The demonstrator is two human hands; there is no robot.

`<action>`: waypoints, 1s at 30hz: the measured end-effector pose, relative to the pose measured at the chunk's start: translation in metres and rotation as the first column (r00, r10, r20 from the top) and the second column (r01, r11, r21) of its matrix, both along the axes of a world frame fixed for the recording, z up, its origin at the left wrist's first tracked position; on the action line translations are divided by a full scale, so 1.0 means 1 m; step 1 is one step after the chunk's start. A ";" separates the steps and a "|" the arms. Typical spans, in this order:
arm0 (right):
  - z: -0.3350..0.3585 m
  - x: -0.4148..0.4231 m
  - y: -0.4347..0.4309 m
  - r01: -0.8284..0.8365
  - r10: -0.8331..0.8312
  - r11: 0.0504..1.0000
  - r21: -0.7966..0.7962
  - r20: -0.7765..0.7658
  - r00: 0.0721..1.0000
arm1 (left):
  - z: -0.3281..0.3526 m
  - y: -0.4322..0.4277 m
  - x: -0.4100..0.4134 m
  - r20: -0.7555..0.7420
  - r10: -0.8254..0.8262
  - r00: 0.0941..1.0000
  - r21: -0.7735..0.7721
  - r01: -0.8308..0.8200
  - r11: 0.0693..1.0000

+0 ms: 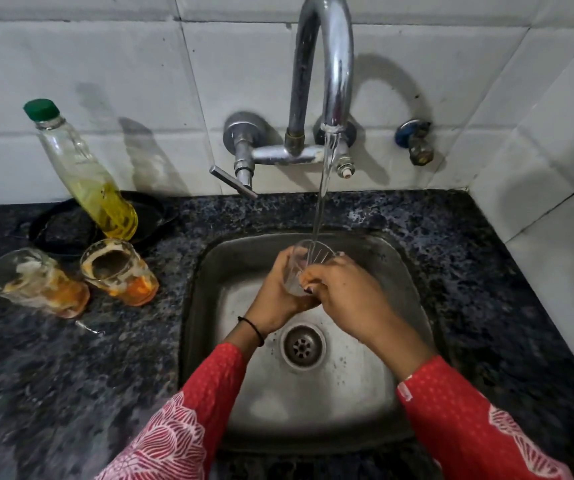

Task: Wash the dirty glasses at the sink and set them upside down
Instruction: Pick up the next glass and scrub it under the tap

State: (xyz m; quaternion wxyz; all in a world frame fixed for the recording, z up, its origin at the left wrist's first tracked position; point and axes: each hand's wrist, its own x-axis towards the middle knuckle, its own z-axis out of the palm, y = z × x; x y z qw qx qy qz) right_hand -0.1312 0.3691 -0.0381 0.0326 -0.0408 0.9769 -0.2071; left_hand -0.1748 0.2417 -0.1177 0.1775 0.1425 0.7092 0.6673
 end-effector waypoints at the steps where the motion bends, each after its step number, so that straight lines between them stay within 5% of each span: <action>1: -0.001 0.001 0.000 -0.010 0.012 0.998 0.059 -0.028 1.000 | 0.002 0.003 0.001 0.003 0.005 1.000 0.018 -0.005 1.000; 5: -0.015 0.003 0.001 0.011 0.006 0.996 0.090 -0.187 0.982 | -0.002 -0.001 0.000 0.084 0.003 0.996 0.019 -0.004 1.000; 9: -0.026 0.004 0.005 0.062 -0.166 0.951 -0.304 -0.331 0.929 | -0.008 -0.019 0.004 0.497 0.003 0.868 0.159 -0.094 0.983; 12: -0.028 0.004 0.001 0.055 -0.282 0.838 -0.543 -0.343 0.896 | -0.003 -0.020 0.000 0.641 -0.014 0.768 0.328 -0.257 0.909; 14: -0.033 0.006 -0.007 0.154 -0.449 0.596 -0.788 -0.168 0.878 | 0.005 -0.014 -0.002 0.606 0.047 0.794 0.380 -0.341 0.860; 16: -0.044 0.006 -0.014 0.292 -0.547 0.046 -0.955 0.221 0.808 | 0.017 -0.008 -0.005 0.498 0.159 0.852 0.378 -0.379 0.845; 18: -0.056 0.005 -0.018 0.336 -0.365 -0.500 -0.798 0.547 0.754 | 0.029 -0.006 -0.009 0.301 0.232 0.925 0.314 -0.326 0.891; 20: -0.065 0.006 -0.022 0.362 -0.197 -0.712 -0.602 0.665 0.720 | 0.038 -0.002 -0.014 0.066 0.230 0.971 0.168 -0.238 0.957; 23: -0.071 0.007 -0.031 0.380 -0.133 -0.770 -0.513 0.712 0.689 | 0.046 0.004 -0.010 -0.127 0.183 0.975 0.043 -0.179 0.983; 26: -0.070 0.000 -0.031 0.383 -0.103 -0.767 -0.514 0.688 0.718 | 0.043 -0.003 0.002 -0.119 0.152 0.981 0.068 -0.144 0.987; 30: -0.062 -0.015 -0.018 0.489 -0.114 -0.548 -0.679 0.639 0.760 | 0.025 -0.030 0.021 -0.001 0.074 0.997 0.118 -0.073 0.990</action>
